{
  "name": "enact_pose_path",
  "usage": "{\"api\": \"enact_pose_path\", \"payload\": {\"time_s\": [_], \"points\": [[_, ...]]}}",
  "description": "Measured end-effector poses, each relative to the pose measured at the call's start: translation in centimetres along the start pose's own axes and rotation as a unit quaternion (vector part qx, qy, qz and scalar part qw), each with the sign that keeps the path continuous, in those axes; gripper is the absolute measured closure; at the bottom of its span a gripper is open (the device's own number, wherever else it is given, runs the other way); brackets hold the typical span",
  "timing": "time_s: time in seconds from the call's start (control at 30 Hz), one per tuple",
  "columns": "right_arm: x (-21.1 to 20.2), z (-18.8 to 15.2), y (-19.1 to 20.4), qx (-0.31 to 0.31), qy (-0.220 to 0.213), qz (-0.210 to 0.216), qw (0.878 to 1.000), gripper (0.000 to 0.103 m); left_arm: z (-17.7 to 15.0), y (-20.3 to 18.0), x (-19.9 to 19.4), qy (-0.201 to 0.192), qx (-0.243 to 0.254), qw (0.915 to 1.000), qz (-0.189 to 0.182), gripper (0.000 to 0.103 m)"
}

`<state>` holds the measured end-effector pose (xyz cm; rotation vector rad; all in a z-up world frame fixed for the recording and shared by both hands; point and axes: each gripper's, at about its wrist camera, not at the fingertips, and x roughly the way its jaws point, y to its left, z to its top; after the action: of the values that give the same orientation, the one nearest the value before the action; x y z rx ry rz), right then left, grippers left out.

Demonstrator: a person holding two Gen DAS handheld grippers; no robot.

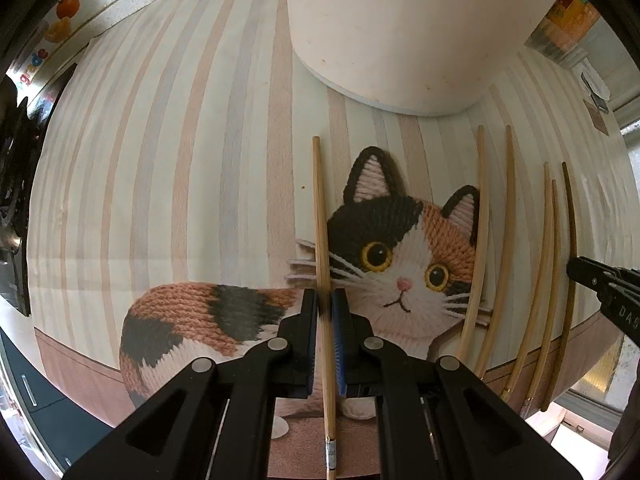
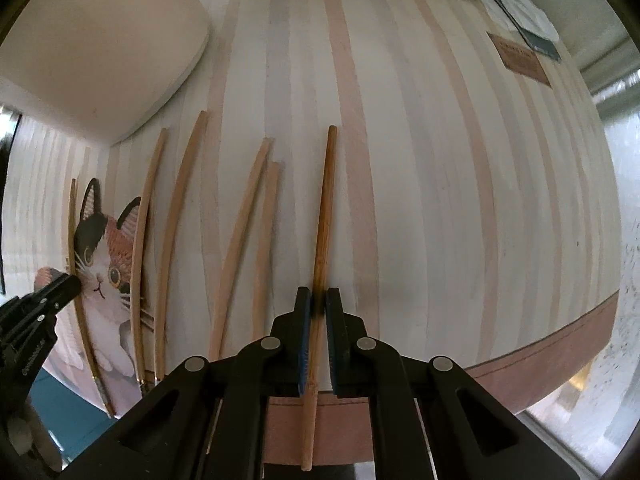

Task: Organize utensils
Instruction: 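Grasp a chopstick from the mat with the left tool while the right tool grasps another, then carry both chopsticks up and lower them into the cream holder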

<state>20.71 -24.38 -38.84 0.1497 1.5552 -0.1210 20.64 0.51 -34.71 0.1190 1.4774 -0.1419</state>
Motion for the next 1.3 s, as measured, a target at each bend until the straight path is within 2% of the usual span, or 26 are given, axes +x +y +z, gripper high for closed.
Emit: {"api": "enact_pose_path", "payload": {"time_s": [0.2,0.37,0.5,0.67,0.8,1.0,1.3], "points": [[0.4,-0.5,2.7,-0.048,0.016,-0.020,0.999,0.095,0.7,-0.1,0.0,0.004,-0.006,1.0000,-0.004,0.097],[0.8,-1.4,3.3,-0.036,0.019,-0.021,0.999,0.094,1.2,0.0,0.2,0.010,-0.006,0.9999,0.000,0.097],[0.5,0.4,3.1,-0.027,0.020,-0.021,0.999,0.094,1.7,-0.3,0.5,0.014,-0.002,0.9999,0.004,0.097],[0.4,1.5,2.7,-0.023,0.019,-0.020,0.999,0.094,2.5,-1.2,0.8,0.020,0.016,0.9996,0.014,0.098],[0.4,1.7,2.3,-0.013,0.016,-0.015,1.000,0.095,2.8,-1.4,0.9,0.017,0.009,0.9997,0.014,0.099],[-1.2,1.9,0.0,0.012,-0.017,-0.010,1.000,0.096,2.6,-0.5,-1.2,-0.027,-0.011,0.9988,0.039,0.099],[-7.5,2.4,-1.6,0.029,-0.113,0.013,0.993,0.096,2.7,1.5,-7.9,-0.111,-0.023,0.9925,0.046,0.099]]}}
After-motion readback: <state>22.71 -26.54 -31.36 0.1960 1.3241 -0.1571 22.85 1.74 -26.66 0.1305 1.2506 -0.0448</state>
